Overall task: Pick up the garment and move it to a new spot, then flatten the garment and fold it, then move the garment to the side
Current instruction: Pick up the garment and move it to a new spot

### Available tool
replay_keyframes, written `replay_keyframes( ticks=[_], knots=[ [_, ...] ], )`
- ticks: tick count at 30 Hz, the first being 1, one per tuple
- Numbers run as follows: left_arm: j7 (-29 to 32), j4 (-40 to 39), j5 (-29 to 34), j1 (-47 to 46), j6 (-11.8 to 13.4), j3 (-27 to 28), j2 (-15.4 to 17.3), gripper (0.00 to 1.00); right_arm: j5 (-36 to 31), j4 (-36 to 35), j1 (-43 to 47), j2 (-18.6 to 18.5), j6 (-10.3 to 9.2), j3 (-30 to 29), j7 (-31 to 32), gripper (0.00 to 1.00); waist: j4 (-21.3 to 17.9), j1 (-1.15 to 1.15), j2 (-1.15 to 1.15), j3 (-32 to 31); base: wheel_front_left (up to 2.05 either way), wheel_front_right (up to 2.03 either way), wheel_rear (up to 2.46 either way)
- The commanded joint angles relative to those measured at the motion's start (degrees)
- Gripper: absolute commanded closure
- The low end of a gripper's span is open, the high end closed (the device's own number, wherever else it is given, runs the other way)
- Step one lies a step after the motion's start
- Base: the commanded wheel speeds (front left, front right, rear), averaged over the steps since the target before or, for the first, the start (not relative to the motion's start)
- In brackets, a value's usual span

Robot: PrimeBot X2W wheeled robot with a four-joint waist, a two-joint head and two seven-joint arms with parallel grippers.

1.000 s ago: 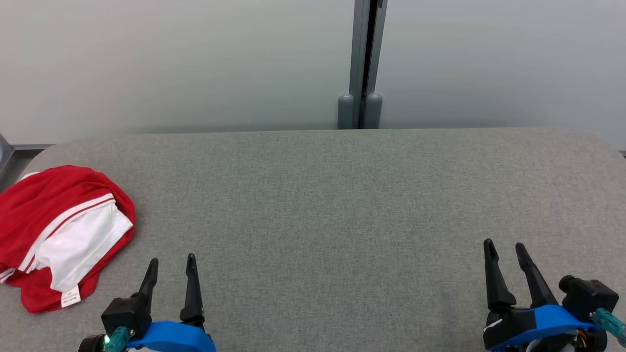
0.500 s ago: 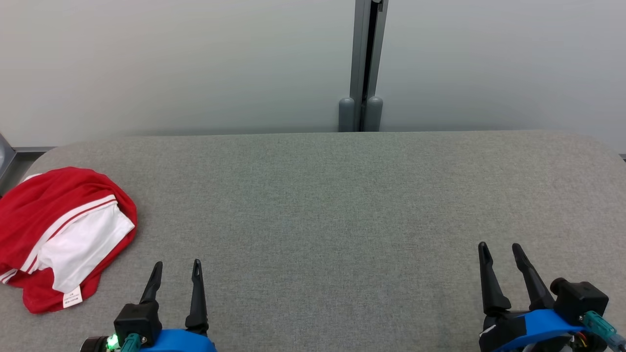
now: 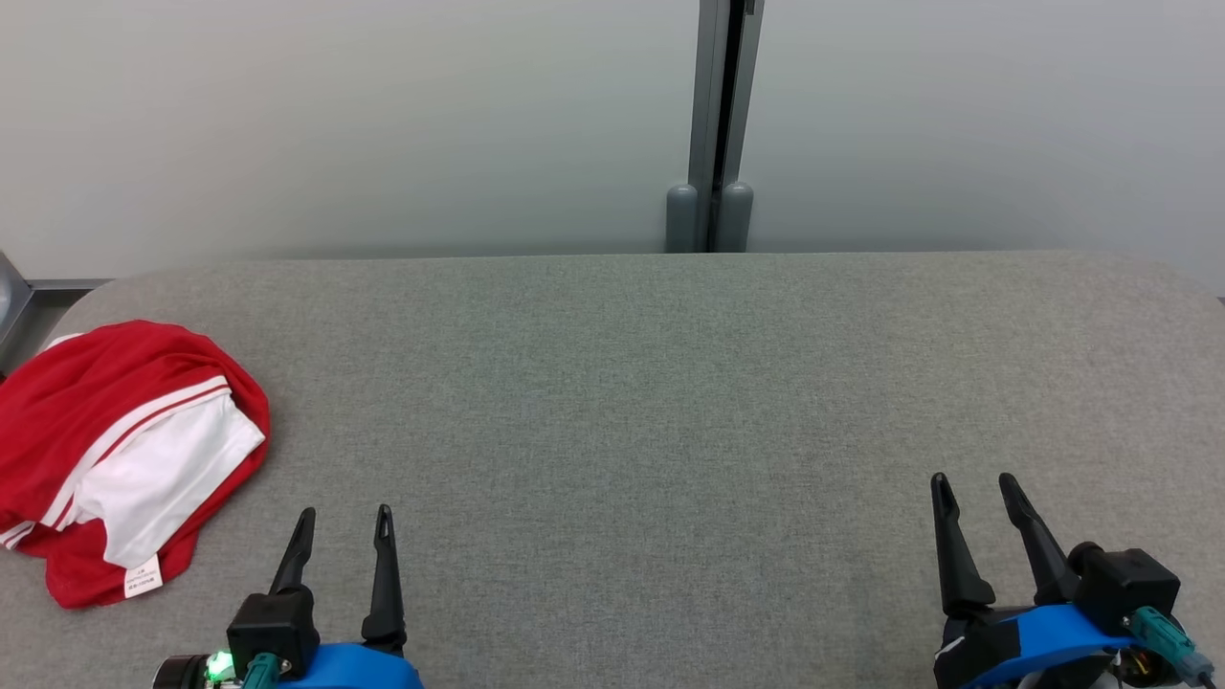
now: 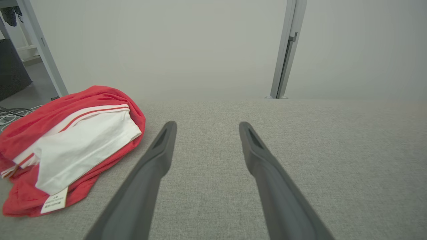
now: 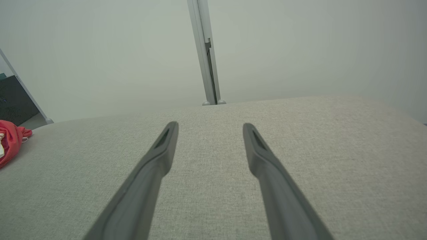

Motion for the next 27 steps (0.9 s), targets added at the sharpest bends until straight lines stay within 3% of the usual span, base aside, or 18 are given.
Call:
replay_keyframes(
  ticks=[1,8,13,27],
  knots=[
    [-0.2,0.1,-0.2,-0.9,0.2,0.1,0.1,0.0,-0.3,0.2,-0.6,-0.4,0.07,0.0,-0.3,0.0,0.1,0.0,0.0,0.0,0.0,0.0,0.0],
    [-0.6,0.3,-0.8,-0.8,0.2,-0.1,0.2,0.0,-0.1,0.3,0.0,-0.4,0.06,-0.1,-0.4,0.0,0.9,0.0,0.0,-0.2,0.0,0.0,0.0],
    [-0.7,-0.6,-1.5,-0.7,0.6,0.4,-0.1,0.0,0.0,-0.3,1.4,-0.4,0.06,0.1,-0.5,0.0,3.7,0.0,0.0,-0.3,0.0,0.0,0.0],
    [0.1,-3.3,-2.1,0.4,1.6,0.9,1.2,0.0,0.5,-0.3,1.2,-0.4,0.06,0.0,-0.6,0.0,19.0,0.0,0.0,-0.5,0.0,0.0,0.0]
  ],
)
